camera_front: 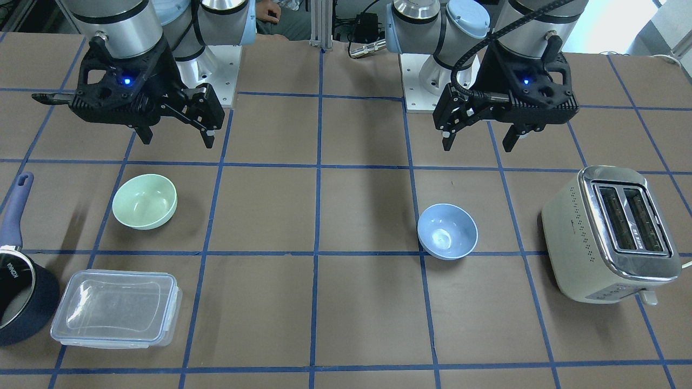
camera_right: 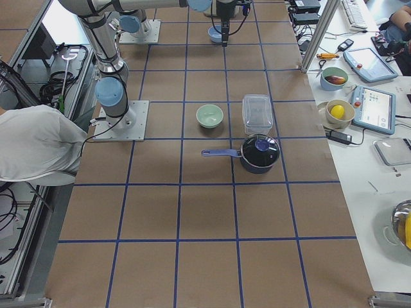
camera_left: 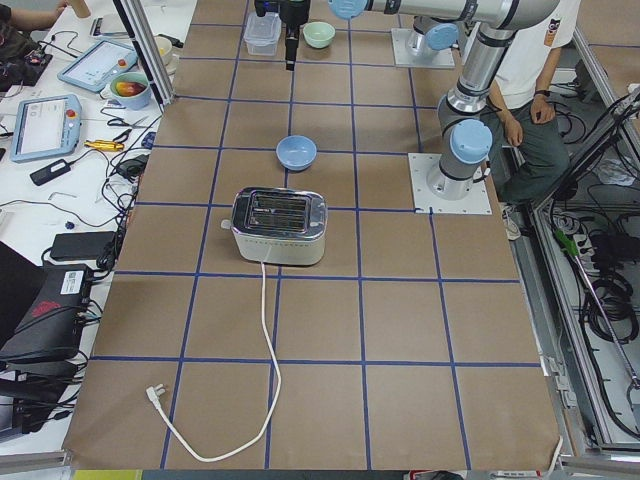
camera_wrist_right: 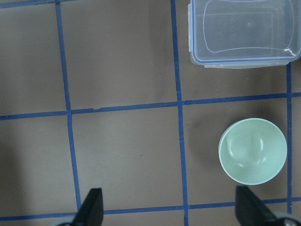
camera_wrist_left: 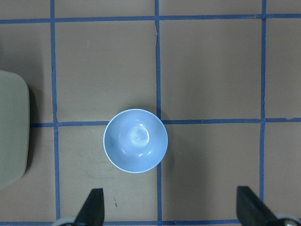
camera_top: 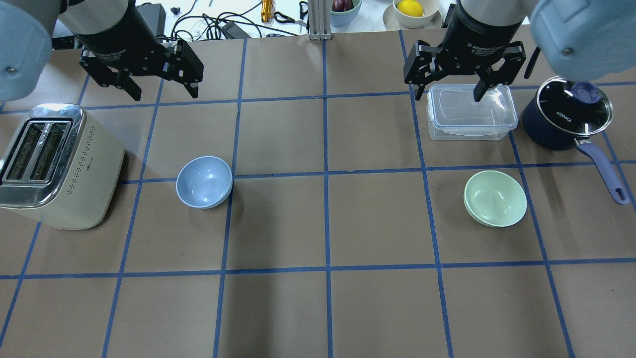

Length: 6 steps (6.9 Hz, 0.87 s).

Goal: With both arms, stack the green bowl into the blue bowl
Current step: 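Lower the left gripper onto the rim of the light blue bowl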

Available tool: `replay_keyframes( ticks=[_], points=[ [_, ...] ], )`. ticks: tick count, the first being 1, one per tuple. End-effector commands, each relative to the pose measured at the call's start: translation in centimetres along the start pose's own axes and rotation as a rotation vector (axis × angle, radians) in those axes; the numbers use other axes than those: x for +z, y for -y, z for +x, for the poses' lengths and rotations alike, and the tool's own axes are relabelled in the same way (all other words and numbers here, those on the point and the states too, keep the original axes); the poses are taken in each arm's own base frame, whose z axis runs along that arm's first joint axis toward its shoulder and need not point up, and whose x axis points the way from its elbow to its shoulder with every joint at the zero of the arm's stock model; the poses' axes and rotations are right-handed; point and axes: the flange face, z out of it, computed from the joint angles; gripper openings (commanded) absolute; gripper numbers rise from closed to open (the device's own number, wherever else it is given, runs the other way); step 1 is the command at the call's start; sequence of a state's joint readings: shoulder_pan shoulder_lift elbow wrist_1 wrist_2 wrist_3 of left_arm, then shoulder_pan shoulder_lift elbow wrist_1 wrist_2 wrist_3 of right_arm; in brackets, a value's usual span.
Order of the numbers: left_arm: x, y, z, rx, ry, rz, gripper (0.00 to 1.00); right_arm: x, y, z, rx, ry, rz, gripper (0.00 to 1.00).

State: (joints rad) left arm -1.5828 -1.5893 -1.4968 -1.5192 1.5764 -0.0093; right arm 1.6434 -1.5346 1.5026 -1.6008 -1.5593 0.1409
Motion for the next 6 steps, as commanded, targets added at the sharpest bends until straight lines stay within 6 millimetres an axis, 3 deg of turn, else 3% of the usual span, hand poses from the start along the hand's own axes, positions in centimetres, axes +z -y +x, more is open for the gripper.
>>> replay_keyframes(
  ticks=[1, 3, 4, 5, 6],
  points=[
    [0.2, -0.1, 0.1, 0.002, -0.001, -0.006, 1.00, 0.3, -0.1, -0.2, 0.002, 0.012, -0.010, 1.00],
    [0.8, -0.5, 0.3, 0.007, 0.002, -0.033, 1.00, 0.5, 0.1, -0.1, -0.004, 0.011, -0.015, 1.00],
    [2.8, -2.6, 0.5, 0.026, 0.011, -0.108, 1.00, 0.7, 0.4, -0.1, -0.002, 0.011, -0.018, 1.00],
    [6.1, -3.0, 0.2, 0.020, 0.008, -0.127, 1.00, 0.8, 0.3, -0.1, -0.004, 0.010, -0.019, 1.00],
    [13.3, -2.3, -0.1, 0.005, 0.008, -0.157, 1.00, 0.9, 0.3, -0.1, -0.008, 0.011, -0.024, 1.00]
  ],
)
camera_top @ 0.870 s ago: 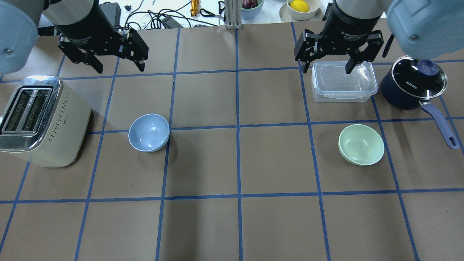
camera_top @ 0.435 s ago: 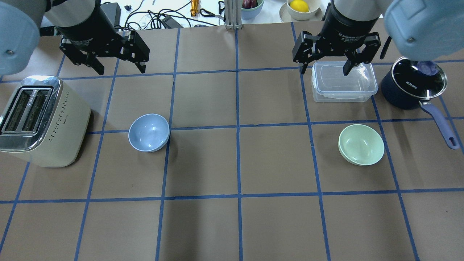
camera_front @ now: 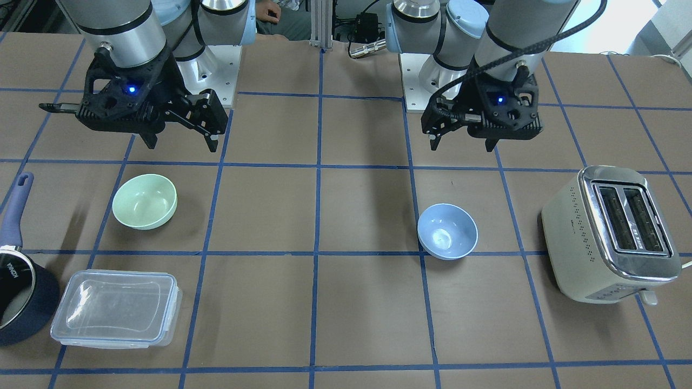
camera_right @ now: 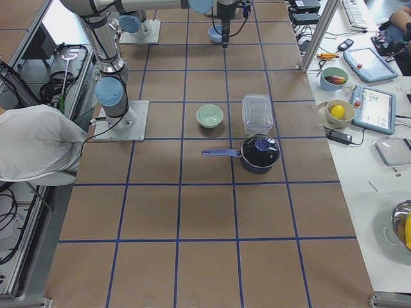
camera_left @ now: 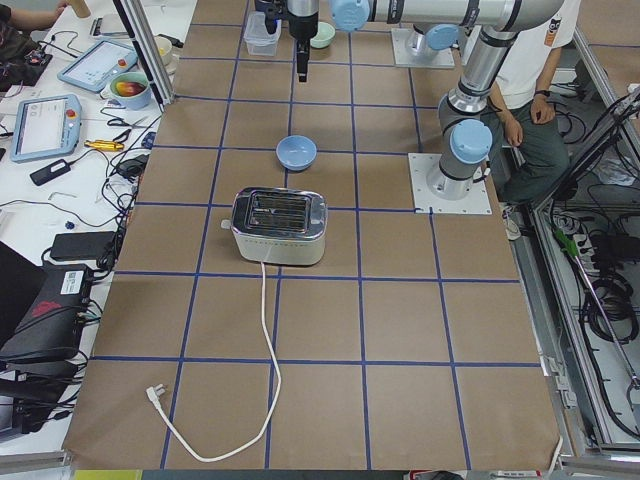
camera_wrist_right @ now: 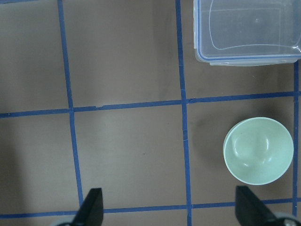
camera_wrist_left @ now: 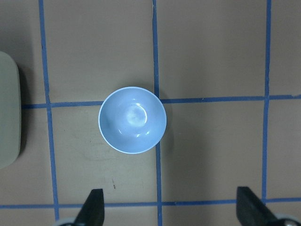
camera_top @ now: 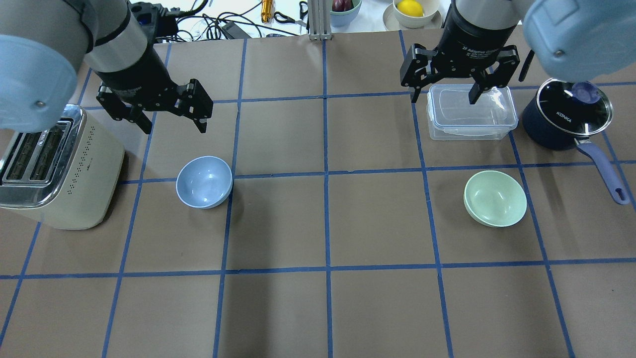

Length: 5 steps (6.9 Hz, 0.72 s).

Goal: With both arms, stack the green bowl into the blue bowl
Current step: 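Lower the left gripper onto the rim of the light blue bowl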

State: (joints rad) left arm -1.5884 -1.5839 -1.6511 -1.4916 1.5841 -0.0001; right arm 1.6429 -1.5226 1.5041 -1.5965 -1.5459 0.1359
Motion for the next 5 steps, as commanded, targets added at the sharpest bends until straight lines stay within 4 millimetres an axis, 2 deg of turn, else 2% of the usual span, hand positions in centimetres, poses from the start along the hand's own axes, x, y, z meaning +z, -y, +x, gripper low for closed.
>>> replay_keyframes(
  ticks=[1, 2, 3, 5],
  points=[
    [13.3, 0.0, 0.1, -0.011, -0.015, -0.015, 1.00, 0.2, 0.0, 0.0, -0.004, 0.001, -0.004, 1.00],
    [18.2, -0.8, 0.1, -0.003, -0.015, 0.038, 1.00, 0.3, 0.0, 0.0, -0.005, 0.000, -0.007, 1.00],
    [21.0, -0.4, 0.1, -0.001, -0.004, 0.058, 1.00, 0.4, -0.1, 0.0, -0.005, 0.001, -0.009, 1.00],
    [24.7, 1.2, 0.2, -0.003, -0.003, 0.051, 1.00, 0.4, -0.1, 0.0, -0.005, 0.000, -0.009, 1.00]
  ],
)
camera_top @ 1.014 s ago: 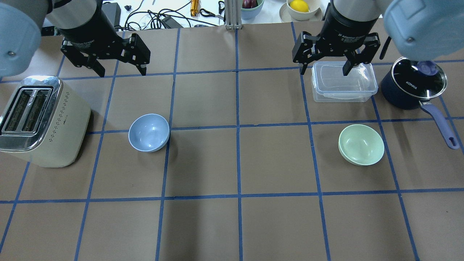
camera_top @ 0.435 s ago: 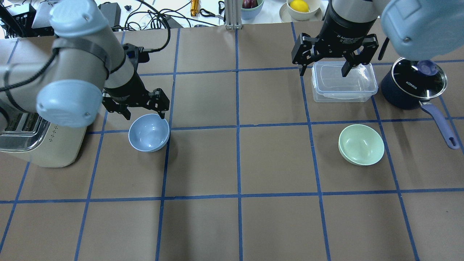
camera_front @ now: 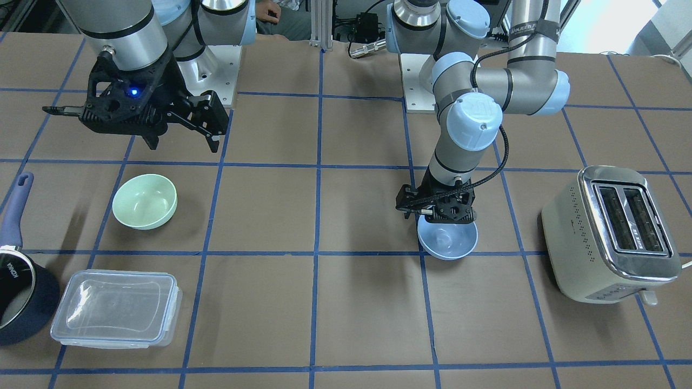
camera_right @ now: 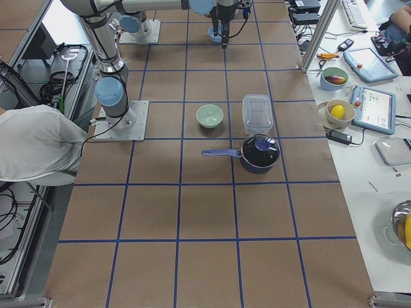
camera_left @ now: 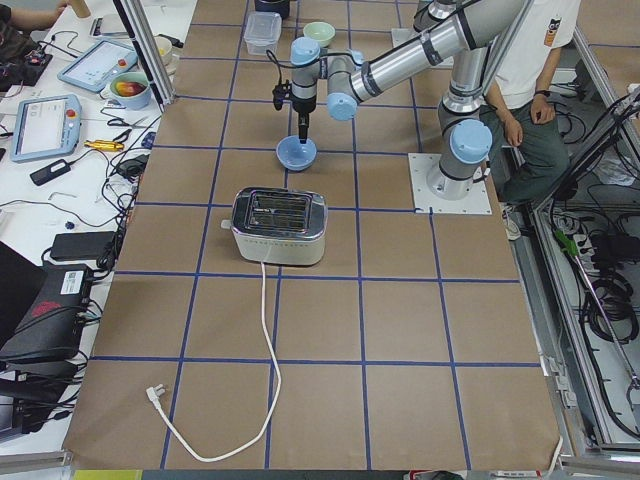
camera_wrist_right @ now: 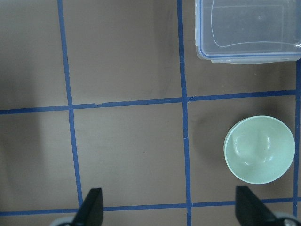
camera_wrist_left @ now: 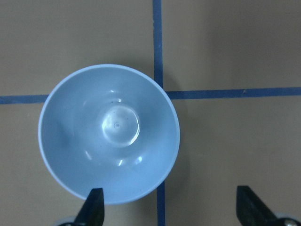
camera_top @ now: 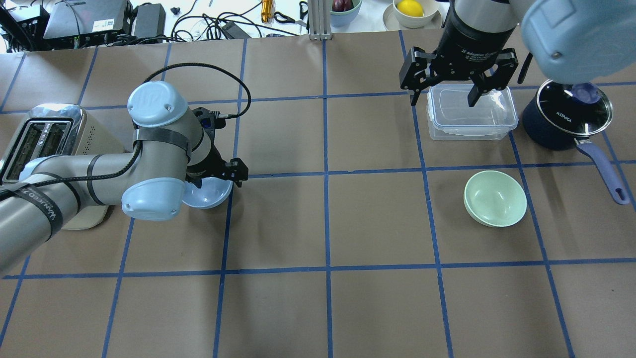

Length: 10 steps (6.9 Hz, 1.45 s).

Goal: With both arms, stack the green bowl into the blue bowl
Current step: 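Grasp the blue bowl rim and slide it toward the table center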

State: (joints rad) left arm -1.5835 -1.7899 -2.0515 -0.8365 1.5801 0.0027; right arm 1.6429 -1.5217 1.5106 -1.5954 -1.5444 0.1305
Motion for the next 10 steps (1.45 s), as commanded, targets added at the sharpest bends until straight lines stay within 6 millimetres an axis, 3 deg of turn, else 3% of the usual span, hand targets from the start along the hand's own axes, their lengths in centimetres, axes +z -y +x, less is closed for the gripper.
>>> replay_keyframes(
  ticks=[1, 2, 3, 6, 7, 8, 10],
  points=[
    [3.5, 0.8, 0.1, 0.002, 0.001, -0.008, 1.00, -0.1, -0.1, 0.0, 0.000, 0.000, 0.001, 1.00],
    [3.7, 0.8, 0.1, 0.006, 0.001, -0.011, 0.64, 0.0, 0.0, 0.0, 0.000, 0.000, 0.000, 1.00],
    [3.6, 0.8, 0.1, -0.003, 0.007, -0.011, 0.02, 0.0, 0.0, 0.0, 0.000, 0.000, 0.000, 1.00],
    [2.8, 1.5, 0.7, 0.001, -0.001, 0.006, 0.00, 0.3, 0.3, 0.8, -0.030, -0.009, -0.007, 1.00],
    [2.0, 1.6, 2.7, -0.040, -0.017, 0.026, 0.00, 0.6, 0.5, 1.6, -0.046, -0.009, -0.016, 1.00],
    [0.2, 1.8, 8.6, -0.048, -0.032, 0.065, 0.00, 1.0, 1.3, 4.1, -0.035, -0.012, -0.027, 1.00],
    [-1.9, 0.6, 21.0, -0.123, -0.125, 0.093, 0.00, 6.0, 2.0, 12.2, -0.075, 0.006, -0.110, 0.99]
  ],
)
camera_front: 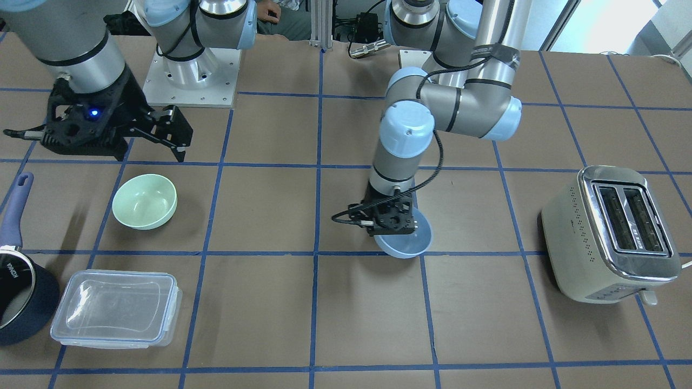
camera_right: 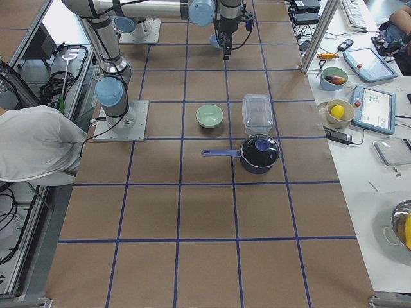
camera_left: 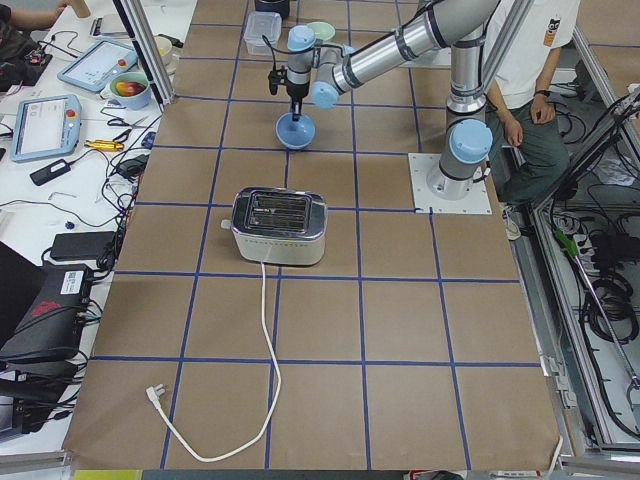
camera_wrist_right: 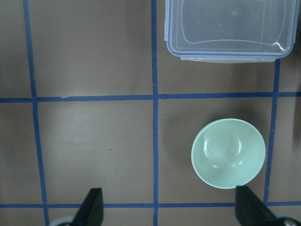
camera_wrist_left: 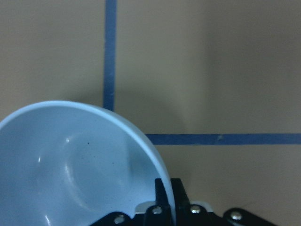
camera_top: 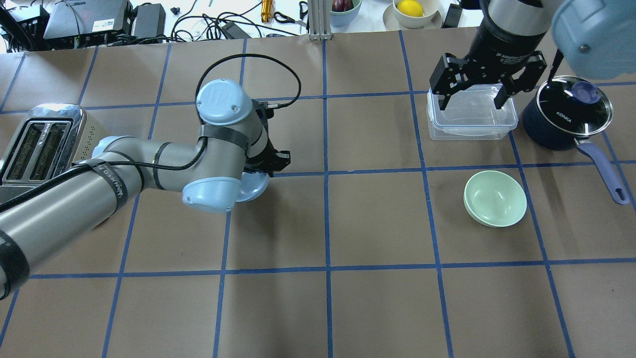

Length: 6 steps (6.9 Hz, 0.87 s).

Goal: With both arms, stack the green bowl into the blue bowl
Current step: 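Release the blue bowl with the left gripper while the right gripper reaches out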

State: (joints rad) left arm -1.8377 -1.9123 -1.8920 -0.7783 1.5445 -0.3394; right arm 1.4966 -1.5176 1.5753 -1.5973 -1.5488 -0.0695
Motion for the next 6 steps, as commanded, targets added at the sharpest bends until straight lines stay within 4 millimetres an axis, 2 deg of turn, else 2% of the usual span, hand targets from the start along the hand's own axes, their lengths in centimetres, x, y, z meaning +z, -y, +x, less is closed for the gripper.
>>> replay_keyframes(
  ticks=[1, 2, 3, 4, 5, 6],
  points=[
    [-0.5, -2.9, 10.8, 0.007, -0.056, 0.018, 0.00, 6.1, -0.4, 8.8, -0.029, 0.028, -0.105, 0.96],
    [1.5, -3.3, 11.6, -0.040, -0.042, -0.008, 0.00, 10.4, -1.6, 12.4, -0.002, 0.041, -0.120, 0.96],
    [2.6, -3.3, 11.7, -0.043, -0.035, -0.020, 0.00, 13.8, -2.5, 14.5, 0.000, 0.039, -0.085, 0.96],
    [2.5, -3.3, 11.7, -0.032, -0.037, -0.016, 0.00, 16.6, -3.1, 16.1, 0.027, 0.039, -0.067, 0.96],
    [1.9, -3.0, 11.9, -0.033, -0.046, -0.004, 0.23, 19.0, -2.9, 17.1, 0.042, 0.038, -0.070, 0.95],
    [-1.4, -1.5, 11.8, 0.079, -0.104, 0.055, 0.99, 21.6, -1.9, 17.9, 0.048, 0.040, -0.085, 0.88]
  ],
)
